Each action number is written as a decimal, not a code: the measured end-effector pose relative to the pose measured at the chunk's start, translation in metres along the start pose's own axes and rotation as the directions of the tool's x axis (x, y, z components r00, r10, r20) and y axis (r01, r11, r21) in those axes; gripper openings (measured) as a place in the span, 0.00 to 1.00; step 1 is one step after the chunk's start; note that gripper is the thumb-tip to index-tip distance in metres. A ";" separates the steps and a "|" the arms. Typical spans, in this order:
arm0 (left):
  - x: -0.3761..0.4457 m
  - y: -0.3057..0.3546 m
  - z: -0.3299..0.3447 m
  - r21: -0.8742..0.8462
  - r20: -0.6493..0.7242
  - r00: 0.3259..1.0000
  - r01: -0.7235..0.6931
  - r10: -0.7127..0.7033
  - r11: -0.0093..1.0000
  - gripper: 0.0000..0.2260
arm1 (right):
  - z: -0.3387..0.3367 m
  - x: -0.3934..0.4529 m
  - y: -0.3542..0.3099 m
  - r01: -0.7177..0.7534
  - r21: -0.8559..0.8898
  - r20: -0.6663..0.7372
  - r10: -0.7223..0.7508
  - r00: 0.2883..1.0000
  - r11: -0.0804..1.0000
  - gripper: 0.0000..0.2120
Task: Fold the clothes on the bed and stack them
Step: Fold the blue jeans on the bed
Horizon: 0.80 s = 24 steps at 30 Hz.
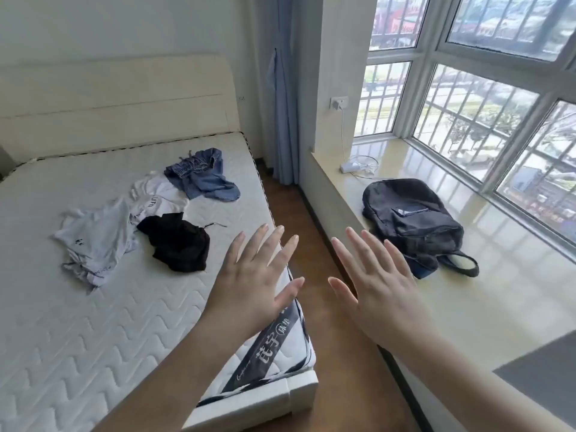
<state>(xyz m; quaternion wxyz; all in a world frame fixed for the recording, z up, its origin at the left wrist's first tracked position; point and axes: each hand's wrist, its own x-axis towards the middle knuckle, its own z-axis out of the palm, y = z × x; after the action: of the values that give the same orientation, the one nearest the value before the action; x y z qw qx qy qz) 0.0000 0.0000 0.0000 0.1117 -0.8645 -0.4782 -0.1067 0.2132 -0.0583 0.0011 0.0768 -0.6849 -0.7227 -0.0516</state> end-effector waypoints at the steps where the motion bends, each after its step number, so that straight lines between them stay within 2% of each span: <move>1: 0.008 0.004 0.003 -0.013 0.010 1.000 -0.008 0.008 1.000 0.29 | 0.002 0.004 0.007 -0.006 -0.003 0.003 0.006 1.000 1.000 0.30; 7: 0.071 0.033 0.036 -0.017 0.043 0.999 0.003 -0.002 1.000 0.28 | 0.034 0.039 0.066 -0.019 -0.013 -0.083 0.018 0.996 1.000 0.29; 13: 0.146 0.077 0.070 -0.086 -0.018 1.000 0.020 -0.022 0.996 0.24 | 0.058 0.094 0.144 0.025 -0.008 -0.175 -0.026 0.984 1.000 0.27; 20: 0.206 0.094 0.098 0.039 0.135 0.978 0.156 -0.160 0.987 0.26 | 0.078 0.154 0.207 0.071 0.078 -0.123 -0.061 0.991 0.994 0.27; 24: 0.229 0.093 0.108 0.075 0.156 0.966 0.196 -0.205 0.978 0.27 | 0.090 0.180 0.220 0.112 0.118 -0.064 -0.105 0.992 0.987 0.27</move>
<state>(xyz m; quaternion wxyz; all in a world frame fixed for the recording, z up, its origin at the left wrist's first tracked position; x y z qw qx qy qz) 0.2068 0.1677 -0.0445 0.0861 -0.8139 -0.5737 -0.0323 0.4201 0.1469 -0.0616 0.1361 -0.6369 -0.7582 -0.0312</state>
